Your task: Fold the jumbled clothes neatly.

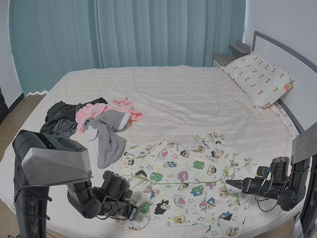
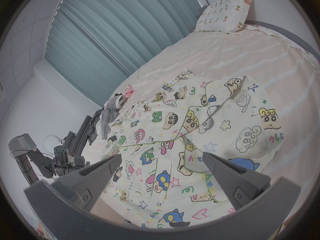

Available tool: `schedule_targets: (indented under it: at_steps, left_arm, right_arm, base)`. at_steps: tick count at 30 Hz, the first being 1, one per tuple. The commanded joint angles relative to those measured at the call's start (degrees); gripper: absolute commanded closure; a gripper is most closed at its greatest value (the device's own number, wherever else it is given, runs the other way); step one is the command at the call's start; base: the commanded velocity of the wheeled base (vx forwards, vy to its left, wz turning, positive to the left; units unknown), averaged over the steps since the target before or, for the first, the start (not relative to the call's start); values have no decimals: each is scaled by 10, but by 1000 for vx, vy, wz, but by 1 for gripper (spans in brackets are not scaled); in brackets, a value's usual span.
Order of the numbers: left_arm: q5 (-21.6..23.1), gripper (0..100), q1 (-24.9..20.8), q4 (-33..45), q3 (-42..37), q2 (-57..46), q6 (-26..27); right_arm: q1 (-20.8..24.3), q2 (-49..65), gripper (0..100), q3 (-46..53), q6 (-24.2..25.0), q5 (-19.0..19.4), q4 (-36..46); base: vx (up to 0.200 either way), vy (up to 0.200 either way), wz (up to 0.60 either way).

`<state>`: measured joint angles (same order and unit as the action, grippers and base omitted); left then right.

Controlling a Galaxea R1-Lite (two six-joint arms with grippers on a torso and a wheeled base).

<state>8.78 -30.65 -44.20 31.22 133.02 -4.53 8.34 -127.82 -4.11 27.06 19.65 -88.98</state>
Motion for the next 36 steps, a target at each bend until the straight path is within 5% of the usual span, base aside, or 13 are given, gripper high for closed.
schedule_targets:
  at_steps: [1,7,8,25,26,36]
  left_arm:
    - [0,100,9,0,-3,-19,0]
    - [-1,100,12,-2,-8,-22,0]
    - [-1,0,12,-2,-8,-22,0]
    - [-2,0,8,-46,-3,-11,-72]
    - [-2,100,8,-46,-2,-4,-72]
    - [-13,100,9,-61,-6,0,-72]
  right_arm:
    - [0,-4,0,0,0,0,-6]
    - [0,-6,0,0,0,0,-6]
    - [0,-6,0,0,0,0,-5]
    - [0,-5,0,1,0,0,-6]
    - [0,-5,0,1,0,0,-6]
    - [0,-5,0,1,0,0,-5]
  base:
    - [0,0,0]
    - [0,0,0]
    - [0,0,0]
    - [0,0,0]
    - [0,0,0]
    - [0,0,0]
